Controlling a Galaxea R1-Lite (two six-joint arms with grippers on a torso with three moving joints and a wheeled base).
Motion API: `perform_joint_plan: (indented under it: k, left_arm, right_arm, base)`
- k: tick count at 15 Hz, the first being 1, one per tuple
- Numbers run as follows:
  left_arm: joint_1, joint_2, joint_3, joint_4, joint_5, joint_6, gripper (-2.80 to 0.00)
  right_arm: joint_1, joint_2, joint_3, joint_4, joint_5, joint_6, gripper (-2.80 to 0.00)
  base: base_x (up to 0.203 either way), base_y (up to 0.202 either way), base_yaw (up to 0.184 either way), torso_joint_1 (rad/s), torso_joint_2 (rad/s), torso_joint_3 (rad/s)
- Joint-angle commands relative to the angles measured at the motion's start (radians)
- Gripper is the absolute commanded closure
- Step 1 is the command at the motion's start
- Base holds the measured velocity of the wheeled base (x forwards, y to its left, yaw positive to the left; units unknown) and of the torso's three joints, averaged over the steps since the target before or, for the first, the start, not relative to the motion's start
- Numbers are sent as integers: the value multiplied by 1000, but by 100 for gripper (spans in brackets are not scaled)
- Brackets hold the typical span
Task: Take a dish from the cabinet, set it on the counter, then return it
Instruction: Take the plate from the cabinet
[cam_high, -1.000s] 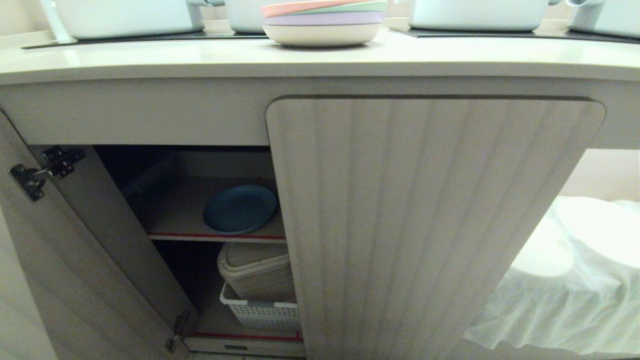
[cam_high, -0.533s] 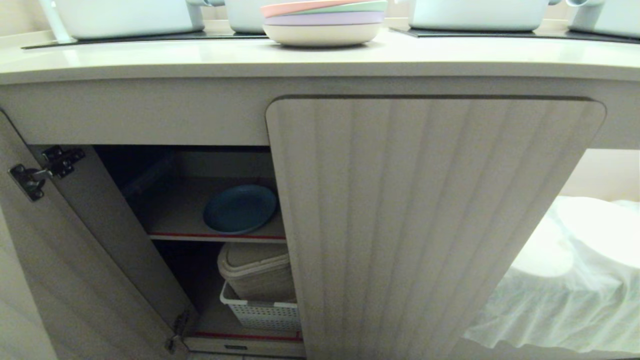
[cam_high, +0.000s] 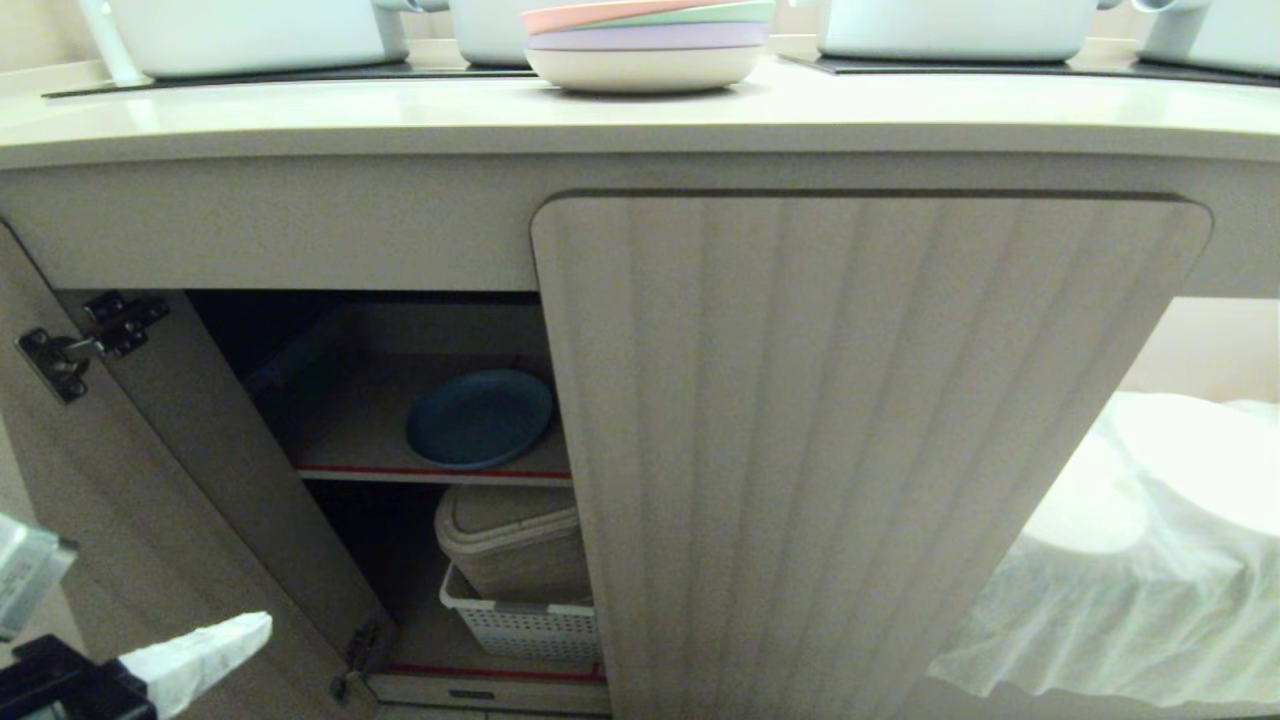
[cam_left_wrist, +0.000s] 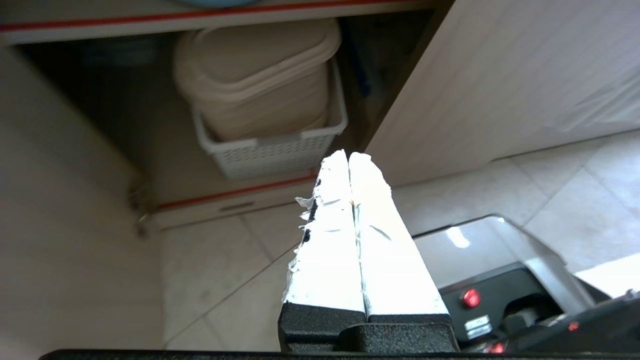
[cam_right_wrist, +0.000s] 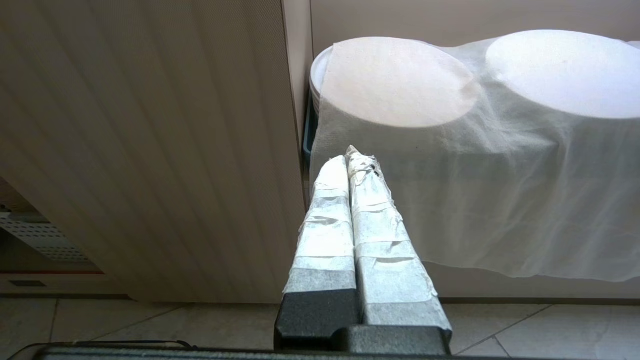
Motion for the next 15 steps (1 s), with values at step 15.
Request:
perform_joint_plan:
  k: [15]
  left_arm:
    - [-55,1131,173,-1290,45,-104,0]
  right_arm:
    - [0,0,0,0,0,1,0]
  base:
    - [0,0,0,0,0,0]
